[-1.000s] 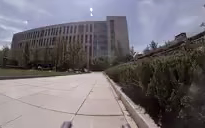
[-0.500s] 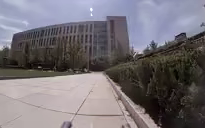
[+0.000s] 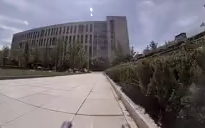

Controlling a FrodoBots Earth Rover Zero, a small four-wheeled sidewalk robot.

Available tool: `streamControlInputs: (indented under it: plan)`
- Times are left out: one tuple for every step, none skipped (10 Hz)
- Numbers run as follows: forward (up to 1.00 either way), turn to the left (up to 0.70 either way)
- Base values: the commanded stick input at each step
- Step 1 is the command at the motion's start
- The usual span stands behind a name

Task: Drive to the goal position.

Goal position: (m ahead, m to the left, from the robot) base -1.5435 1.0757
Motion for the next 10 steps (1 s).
streamControlInputs:
  plan:
    - [0.04, 0.00]
    - [0.04, 0.00]
    - [0.04, 0.00]
    - [0.04, 0.00]
    - [0.04, 0.00]
    - [0.04, 0.00]
    - [0.04, 0.00]
    - [0.04, 0.00]
    - [0.00, 0.00]
    - [0.00, 0.00]
